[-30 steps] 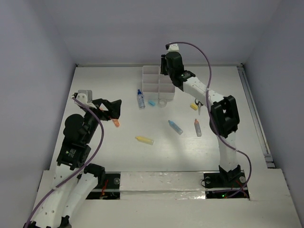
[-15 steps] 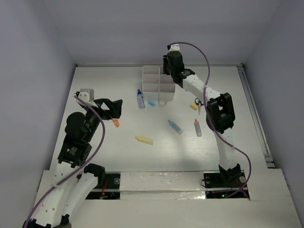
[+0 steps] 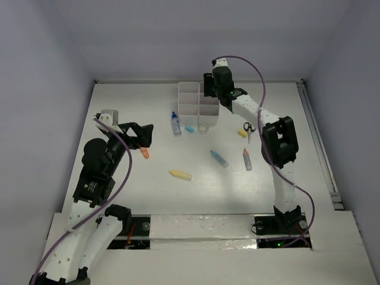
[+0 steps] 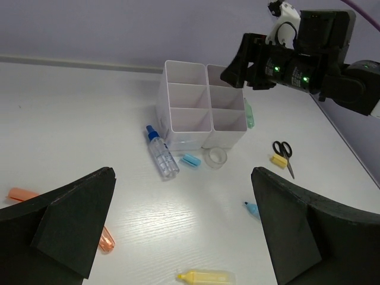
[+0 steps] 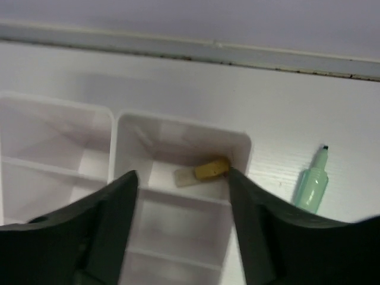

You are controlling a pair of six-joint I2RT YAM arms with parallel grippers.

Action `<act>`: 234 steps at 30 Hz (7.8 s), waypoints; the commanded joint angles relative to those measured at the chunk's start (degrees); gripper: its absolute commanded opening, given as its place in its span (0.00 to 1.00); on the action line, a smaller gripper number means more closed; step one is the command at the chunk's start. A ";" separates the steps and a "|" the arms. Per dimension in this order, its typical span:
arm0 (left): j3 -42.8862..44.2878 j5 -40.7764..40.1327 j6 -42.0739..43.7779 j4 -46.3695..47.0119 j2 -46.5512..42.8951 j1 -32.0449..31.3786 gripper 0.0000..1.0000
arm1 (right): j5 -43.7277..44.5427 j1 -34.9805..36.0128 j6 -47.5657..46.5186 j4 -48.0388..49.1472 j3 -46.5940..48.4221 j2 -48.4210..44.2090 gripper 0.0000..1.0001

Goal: Sort the stationery into containers
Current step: Place the stationery in the storage box, then pick up the stationery from the center of the board, then place the stationery in the storage box, then pick up the scissors from the center of the board, then place the scissors in the storage box.

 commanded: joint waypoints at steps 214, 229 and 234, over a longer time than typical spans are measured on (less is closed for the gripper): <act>1.67 0.78 1.38 2.19 -6.84 -6.01 0.99 | 1.91 -6.48 -6.06 12.85 -33.70 -31.16 0.00; 1.58 -0.45 1.56 1.93 -5.26 -5.48 0.99 | 13.44 11.99 -33.05 45.42 -16.13 -8.05 0.00; 1.58 0.07 1.56 2.02 -4.82 -4.95 0.99 | 13.43 12.52 -35.25 47.62 -12.70 -2.69 0.00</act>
